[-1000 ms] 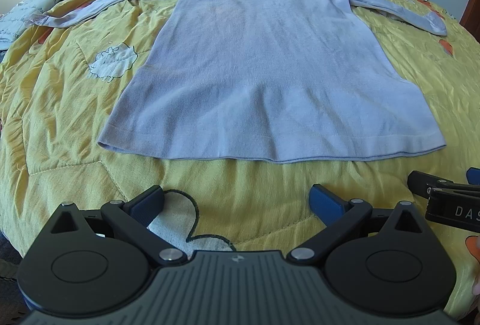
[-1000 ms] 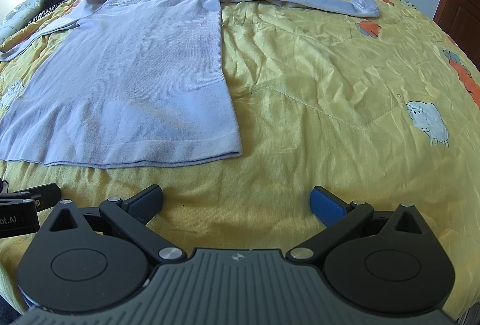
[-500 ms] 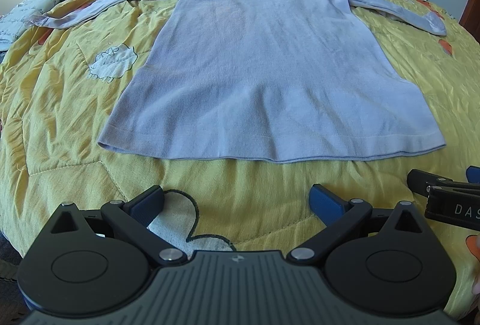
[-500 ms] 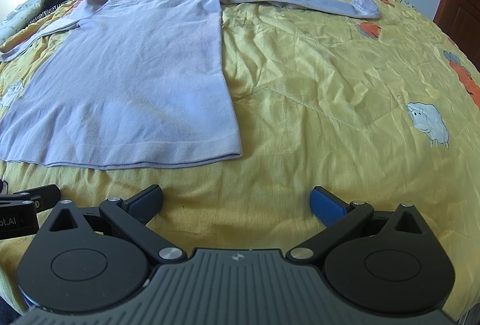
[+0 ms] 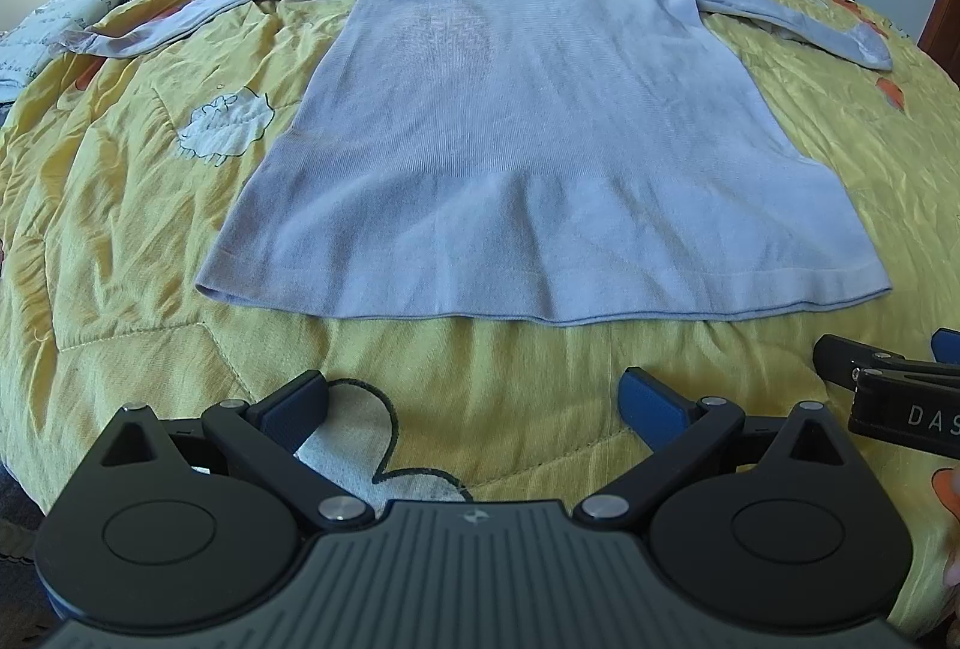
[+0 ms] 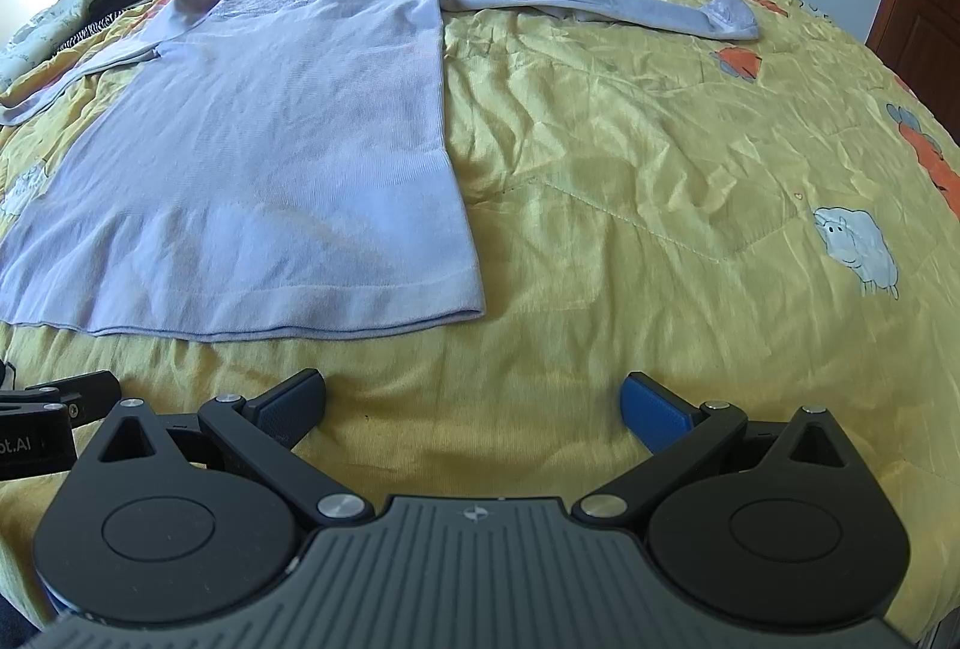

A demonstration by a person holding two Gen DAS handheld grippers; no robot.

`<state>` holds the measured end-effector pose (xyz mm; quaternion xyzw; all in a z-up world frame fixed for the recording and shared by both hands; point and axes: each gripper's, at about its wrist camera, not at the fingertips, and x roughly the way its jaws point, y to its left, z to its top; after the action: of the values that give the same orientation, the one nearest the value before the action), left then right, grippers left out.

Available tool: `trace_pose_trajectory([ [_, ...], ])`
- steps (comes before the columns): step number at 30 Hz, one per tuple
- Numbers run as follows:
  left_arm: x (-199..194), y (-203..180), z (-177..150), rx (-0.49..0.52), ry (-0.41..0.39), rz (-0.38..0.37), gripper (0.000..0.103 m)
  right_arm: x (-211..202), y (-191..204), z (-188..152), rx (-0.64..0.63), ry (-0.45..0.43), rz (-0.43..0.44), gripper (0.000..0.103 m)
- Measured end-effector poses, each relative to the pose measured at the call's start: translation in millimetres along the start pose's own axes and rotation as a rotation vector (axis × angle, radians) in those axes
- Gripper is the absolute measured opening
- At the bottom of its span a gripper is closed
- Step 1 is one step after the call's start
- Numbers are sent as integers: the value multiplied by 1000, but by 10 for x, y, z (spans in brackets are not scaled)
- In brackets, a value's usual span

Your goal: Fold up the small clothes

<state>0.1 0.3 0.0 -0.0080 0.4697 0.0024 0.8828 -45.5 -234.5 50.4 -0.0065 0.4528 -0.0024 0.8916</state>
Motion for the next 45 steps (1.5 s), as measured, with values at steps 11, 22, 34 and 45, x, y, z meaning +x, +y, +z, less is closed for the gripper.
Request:
trace_pose_trajectory([
  [11,-29,-17,38,7,-20,-2,103,4,2,-6,0,-3,0,103],
  [22,-212,214,12,-76,-84,23,103,-85,-282,176,44,-73,76,102],
  [34,-297,364,669,-220,-223,79,103,581,-2323,1509,655,-240,216,91],
  [45,22,209,965,-210,-167,122,103,1938,-3645,2255,1071,-252,399,78],
])
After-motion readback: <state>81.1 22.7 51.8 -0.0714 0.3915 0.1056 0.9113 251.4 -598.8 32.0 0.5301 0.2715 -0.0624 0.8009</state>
